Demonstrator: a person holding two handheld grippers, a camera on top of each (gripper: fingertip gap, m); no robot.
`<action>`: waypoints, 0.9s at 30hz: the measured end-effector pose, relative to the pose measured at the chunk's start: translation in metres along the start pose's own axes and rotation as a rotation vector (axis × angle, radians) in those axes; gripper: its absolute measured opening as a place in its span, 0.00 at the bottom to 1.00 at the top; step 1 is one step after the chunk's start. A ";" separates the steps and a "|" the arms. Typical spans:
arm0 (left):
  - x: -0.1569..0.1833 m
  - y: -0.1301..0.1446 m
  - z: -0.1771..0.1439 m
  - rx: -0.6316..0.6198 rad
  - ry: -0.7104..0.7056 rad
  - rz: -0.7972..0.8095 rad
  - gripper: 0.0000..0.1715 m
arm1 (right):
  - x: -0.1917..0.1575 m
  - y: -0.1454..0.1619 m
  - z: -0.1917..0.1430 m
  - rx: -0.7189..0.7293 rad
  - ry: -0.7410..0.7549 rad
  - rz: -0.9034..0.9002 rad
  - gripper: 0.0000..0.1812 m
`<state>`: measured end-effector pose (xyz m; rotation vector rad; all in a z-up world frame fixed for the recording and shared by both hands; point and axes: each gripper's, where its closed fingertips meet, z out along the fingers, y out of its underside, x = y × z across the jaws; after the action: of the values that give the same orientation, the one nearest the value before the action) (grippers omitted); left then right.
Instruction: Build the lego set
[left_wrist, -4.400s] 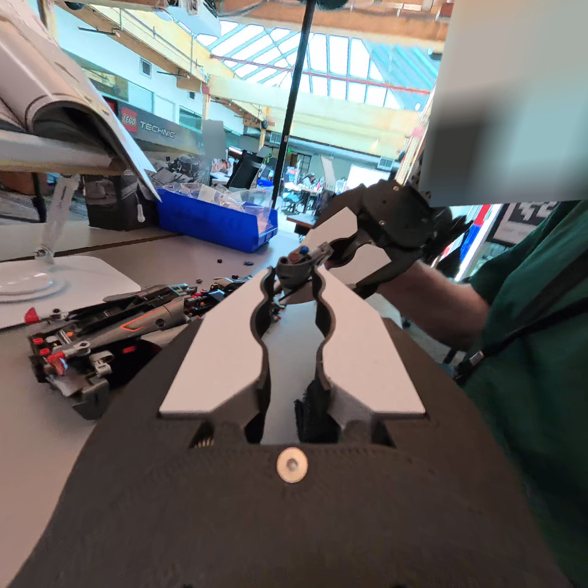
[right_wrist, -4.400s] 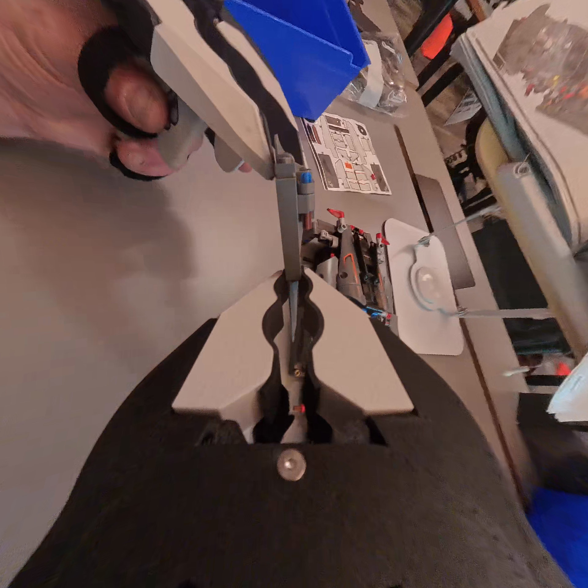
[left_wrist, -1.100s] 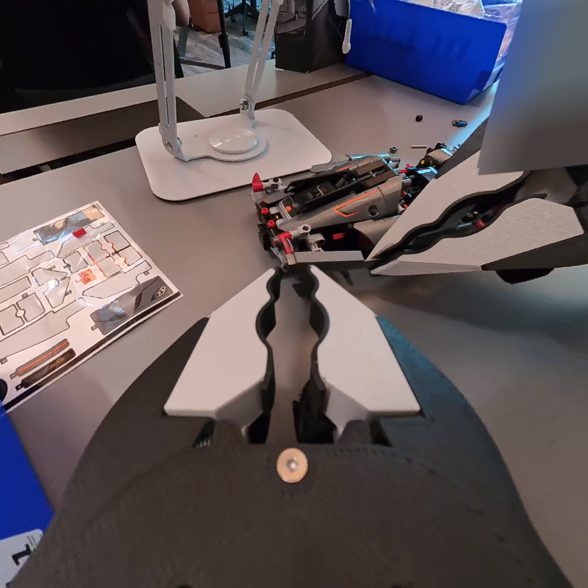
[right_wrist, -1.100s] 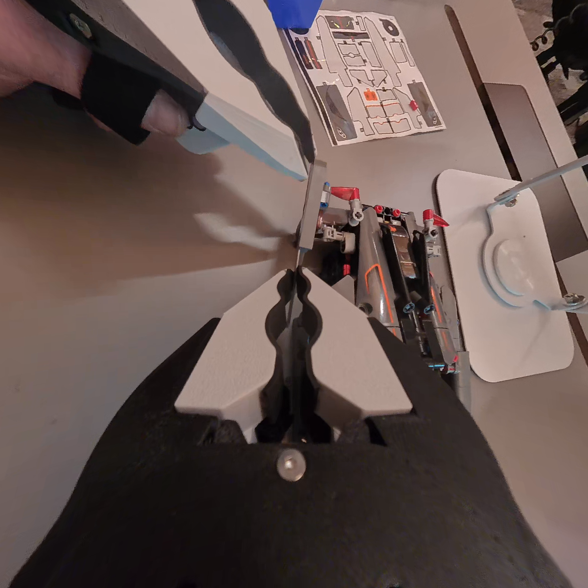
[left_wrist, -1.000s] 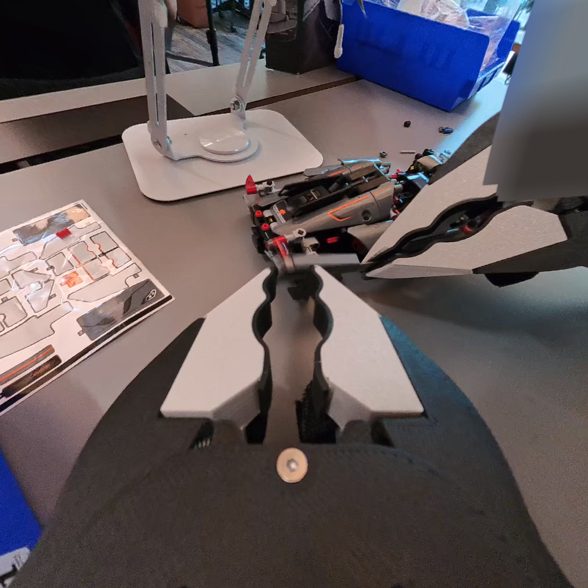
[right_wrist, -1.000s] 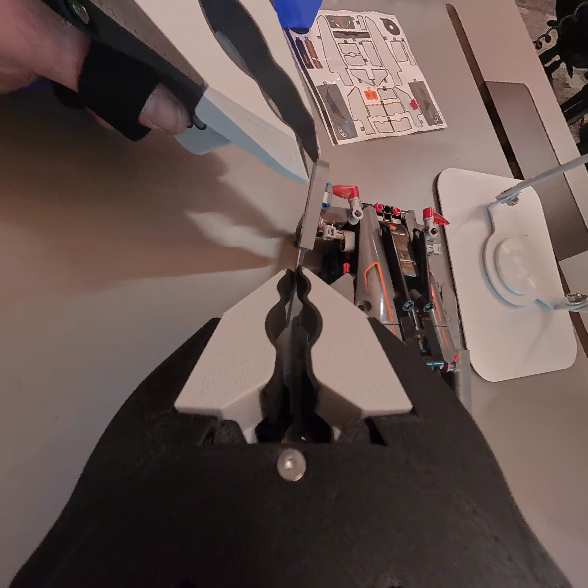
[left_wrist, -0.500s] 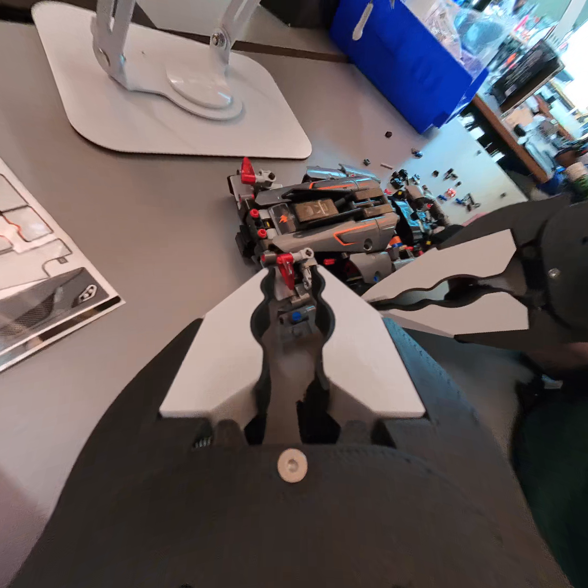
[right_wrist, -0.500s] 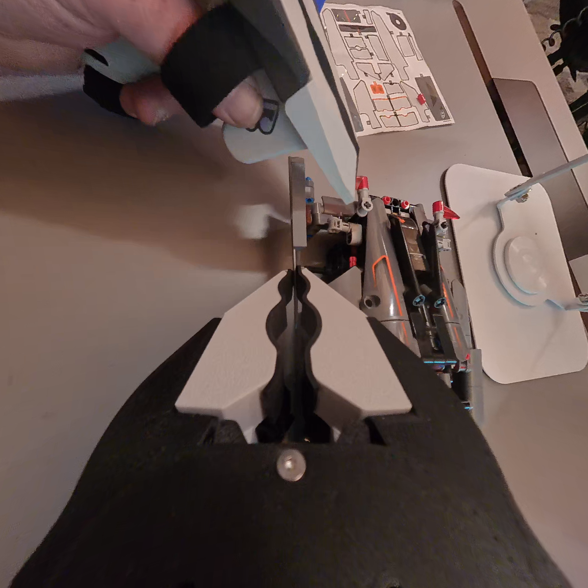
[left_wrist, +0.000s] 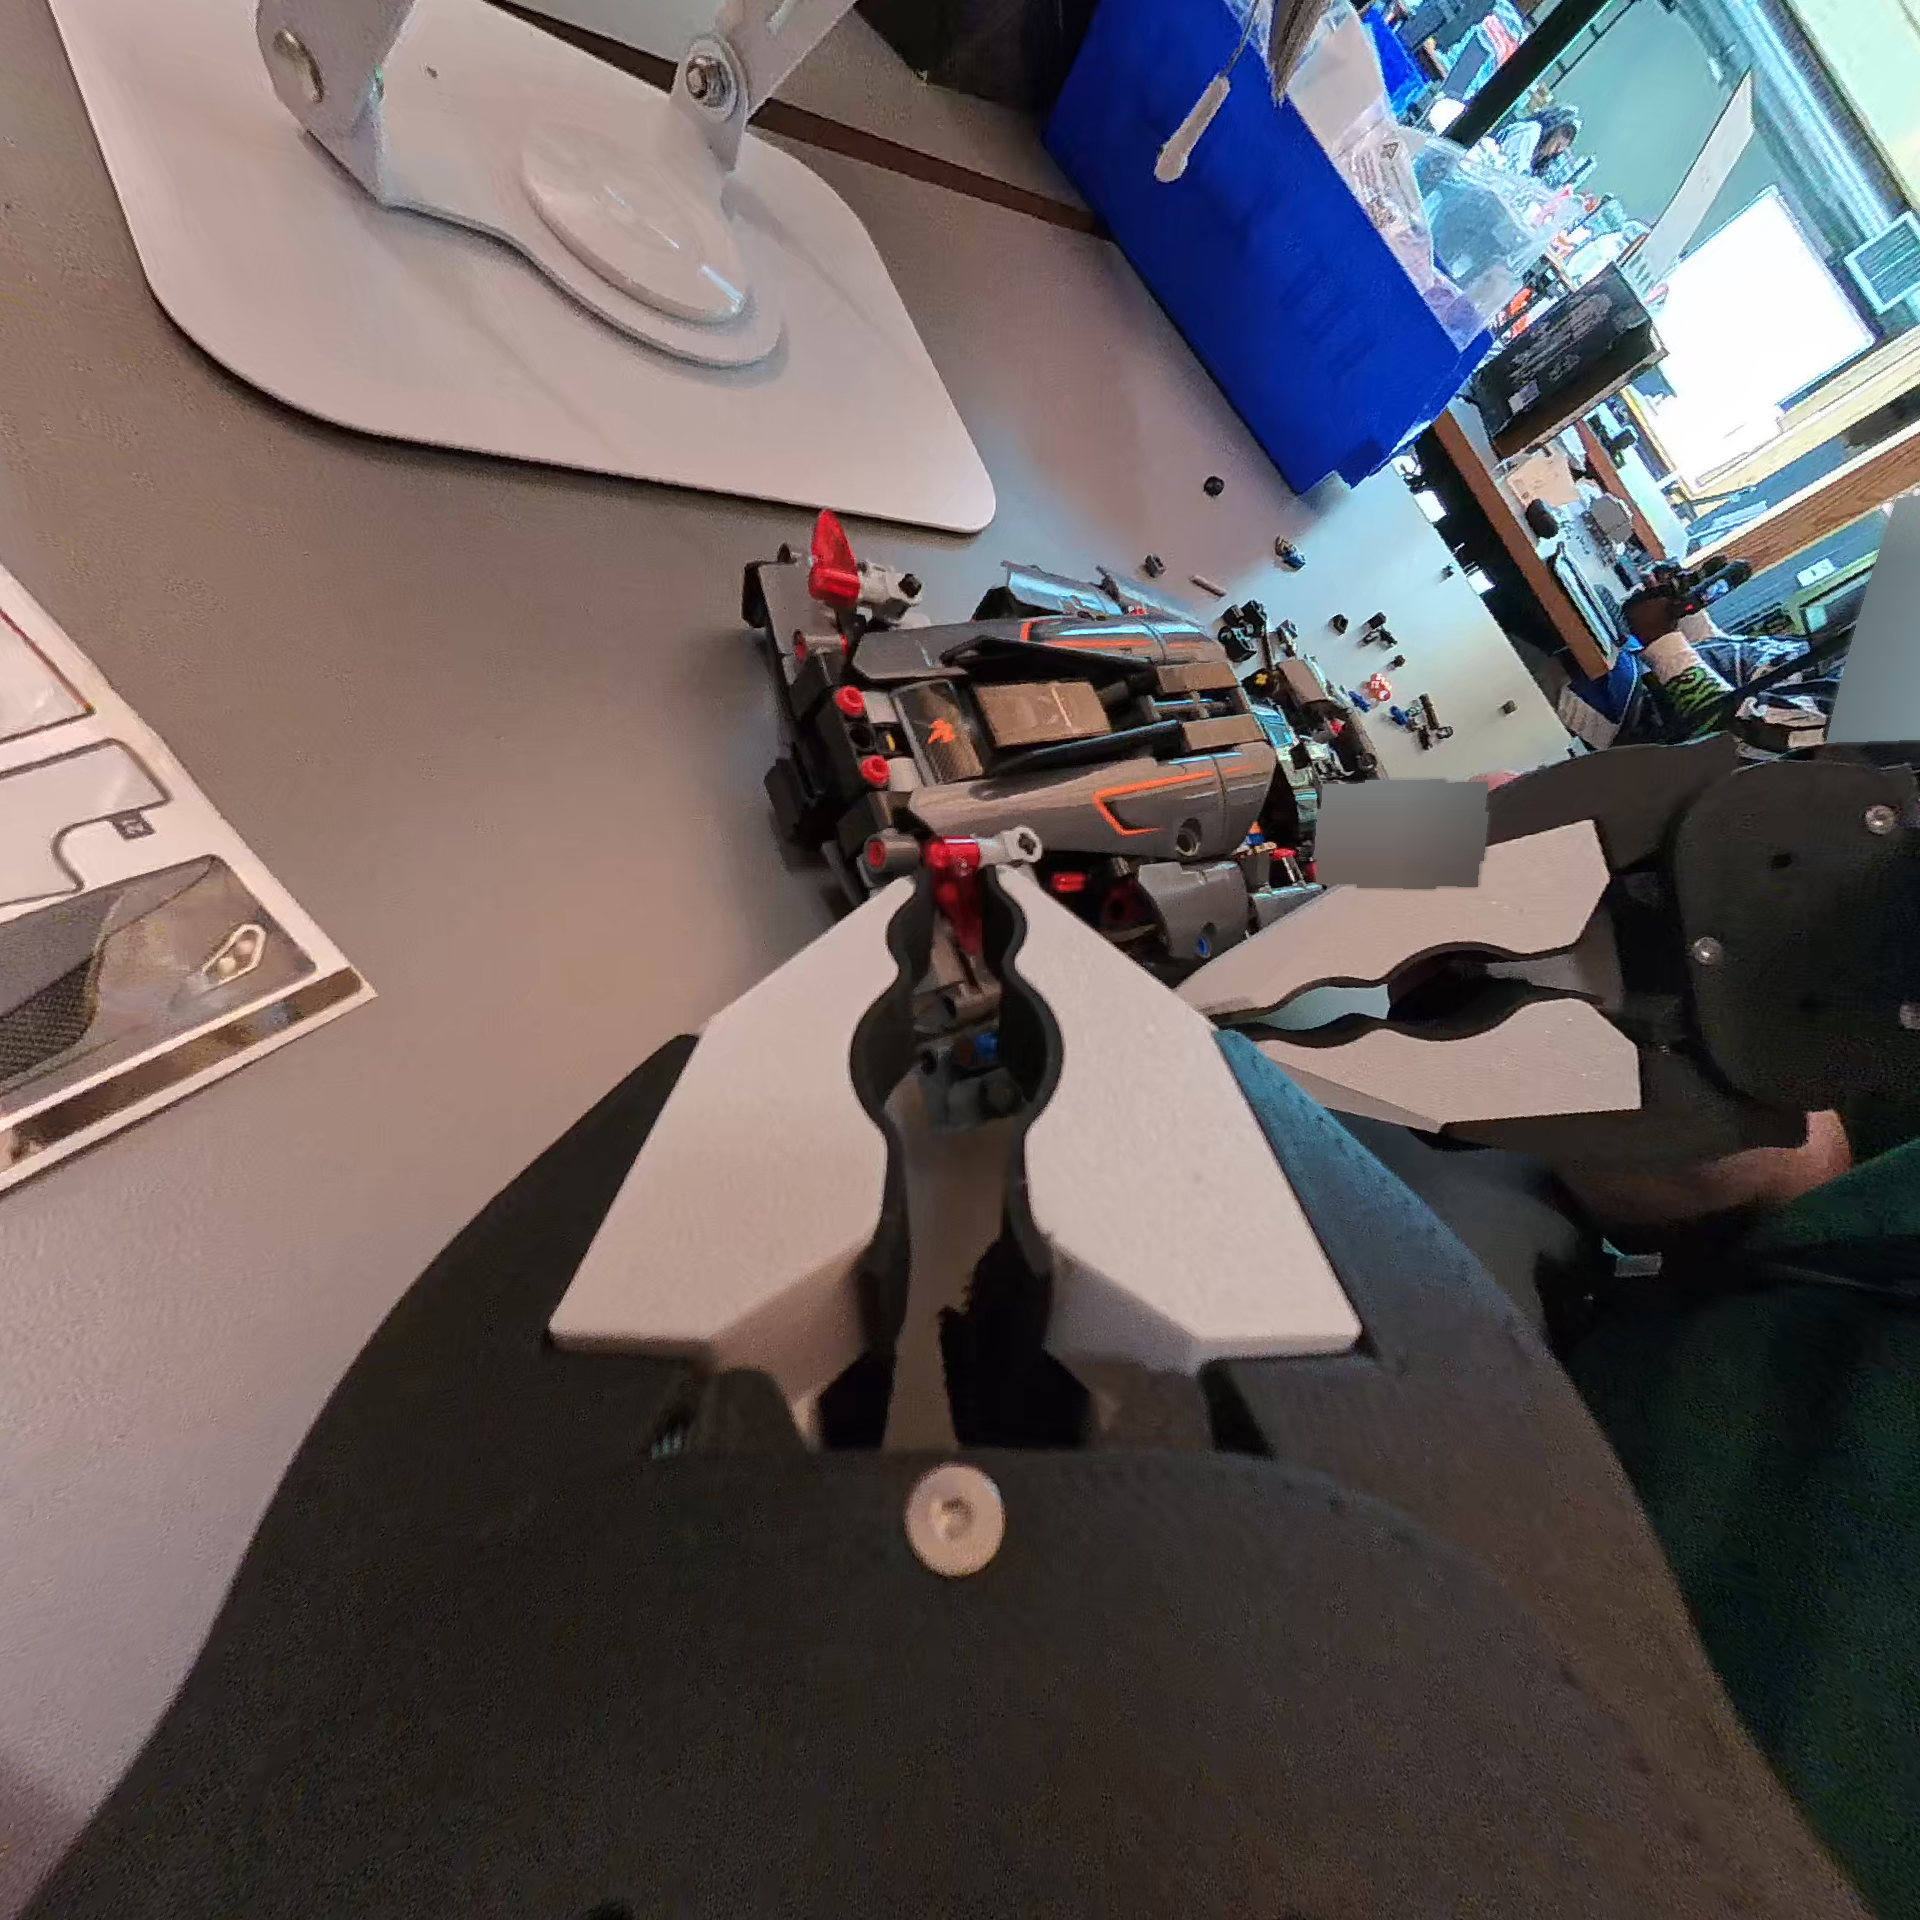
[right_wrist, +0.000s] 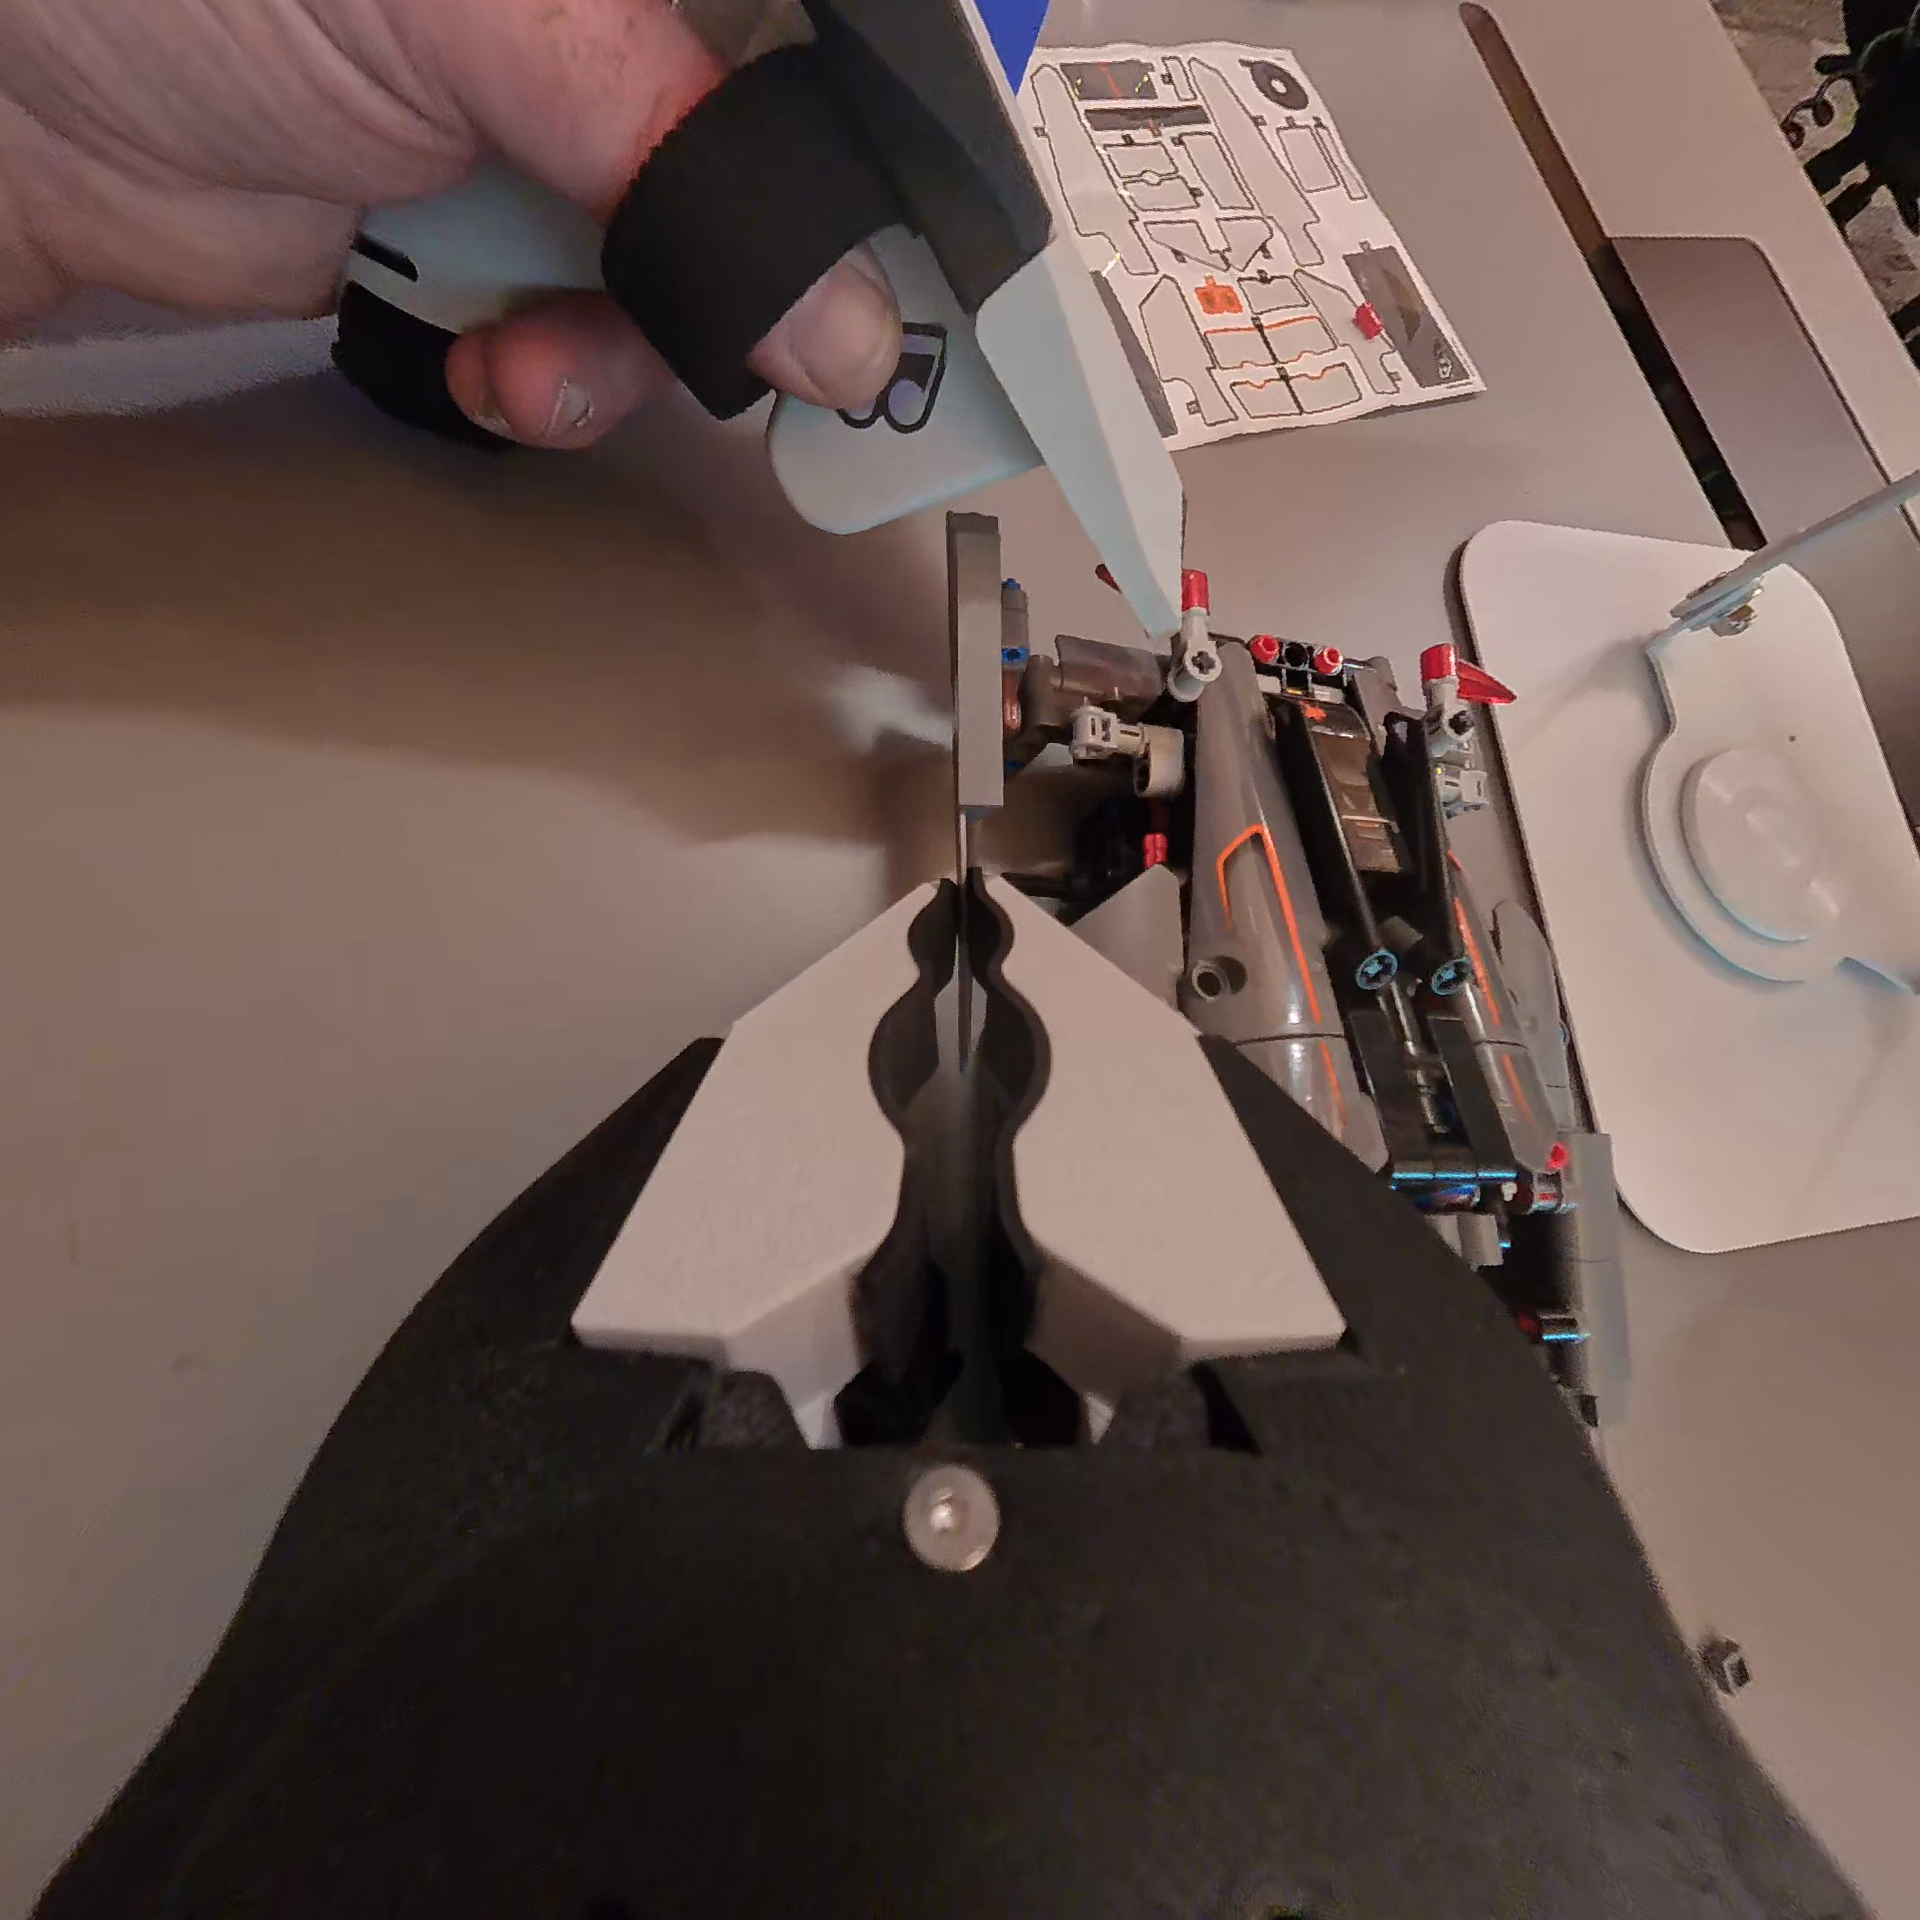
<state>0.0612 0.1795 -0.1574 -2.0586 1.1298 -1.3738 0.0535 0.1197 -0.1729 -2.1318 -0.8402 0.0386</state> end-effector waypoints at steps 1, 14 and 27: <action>-0.001 0.000 0.000 0.005 0.004 -0.007 0.04 | -0.001 0.000 0.001 -0.001 -0.002 -0.003 0.00; 0.005 -0.003 -0.012 0.085 0.013 0.005 0.17 | 0.001 -0.002 -0.002 0.017 0.010 -0.001 0.00; 0.026 0.008 -0.025 0.196 -0.045 0.102 0.23 | 0.003 -0.002 -0.003 0.051 0.039 -0.017 0.00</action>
<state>0.0405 0.1563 -0.1385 -1.8586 1.0233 -1.3257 0.0553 0.1202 -0.1683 -2.0714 -0.8260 0.0089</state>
